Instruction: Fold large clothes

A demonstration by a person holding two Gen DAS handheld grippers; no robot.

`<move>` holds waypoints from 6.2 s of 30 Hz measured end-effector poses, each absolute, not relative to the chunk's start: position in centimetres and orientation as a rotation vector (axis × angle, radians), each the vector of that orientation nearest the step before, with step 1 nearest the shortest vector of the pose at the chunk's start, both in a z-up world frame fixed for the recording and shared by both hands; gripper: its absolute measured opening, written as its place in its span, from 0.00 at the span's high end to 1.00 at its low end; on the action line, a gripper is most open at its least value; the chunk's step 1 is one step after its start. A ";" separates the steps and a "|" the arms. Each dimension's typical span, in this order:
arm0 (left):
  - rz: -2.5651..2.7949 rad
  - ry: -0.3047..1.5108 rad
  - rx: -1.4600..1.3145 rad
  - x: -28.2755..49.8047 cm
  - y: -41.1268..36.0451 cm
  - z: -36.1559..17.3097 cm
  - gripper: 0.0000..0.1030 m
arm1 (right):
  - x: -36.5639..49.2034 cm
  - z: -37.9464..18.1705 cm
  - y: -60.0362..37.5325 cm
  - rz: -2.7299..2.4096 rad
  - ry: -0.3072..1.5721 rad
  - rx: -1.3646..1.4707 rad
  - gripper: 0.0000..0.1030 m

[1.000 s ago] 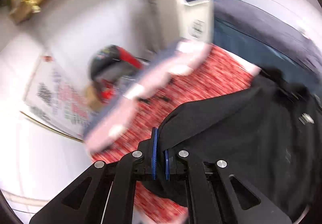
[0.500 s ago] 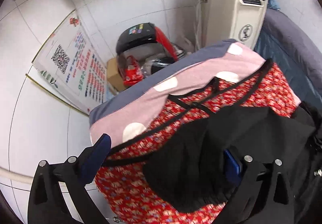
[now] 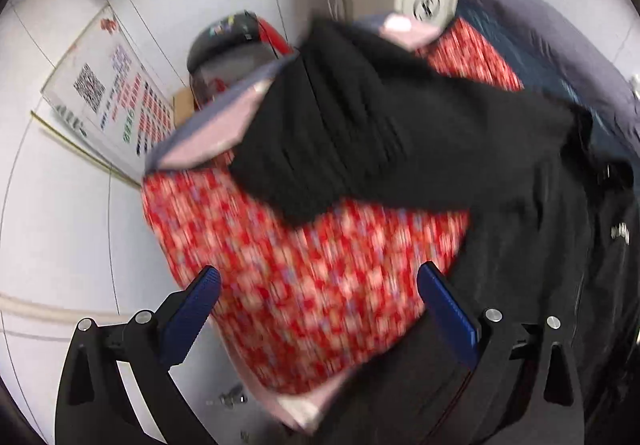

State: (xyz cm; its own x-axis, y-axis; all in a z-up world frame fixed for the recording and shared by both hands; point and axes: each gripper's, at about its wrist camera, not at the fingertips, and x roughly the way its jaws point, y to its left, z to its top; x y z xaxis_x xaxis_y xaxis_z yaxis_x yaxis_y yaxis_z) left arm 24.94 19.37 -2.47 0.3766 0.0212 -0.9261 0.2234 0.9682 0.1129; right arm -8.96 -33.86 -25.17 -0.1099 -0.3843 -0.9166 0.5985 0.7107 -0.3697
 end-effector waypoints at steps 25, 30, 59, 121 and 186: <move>-0.378 1.217 0.292 15.2 9.9 -3.9 0.06 | -22.9 5.6 -42.4 -1.168 0.990 -0.180 0.87; -0.371 1.227 0.297 14.7 10.6 -4.2 0.06 | -23.6 -1.8 -42.7 -1.136 1.223 -0.499 0.86; -0.662 1.383 0.547 11.1 23.6 -13.3 0.06 | -21.5 -23.1 -24.1 -0.369 1.443 0.098 0.11; -0.988 0.981 0.873 18.8 1.2 1.3 0.21 | -11.3 -10.4 -35.1 -0.330 1.262 0.648 0.43; -0.635 1.218 0.741 20.9 -14.2 -18.2 0.06 | 5.6 -28.8 -31.3 -0.515 1.408 0.506 0.11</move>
State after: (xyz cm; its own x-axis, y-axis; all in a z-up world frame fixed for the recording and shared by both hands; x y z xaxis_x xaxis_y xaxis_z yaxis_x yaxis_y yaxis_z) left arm 20.86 -14.24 -18.22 0.2334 -0.0404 -0.9715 0.7739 0.6127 0.1604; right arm 5.56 -31.33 -28.76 0.0923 -0.0378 -0.9950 0.6131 0.7896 0.0268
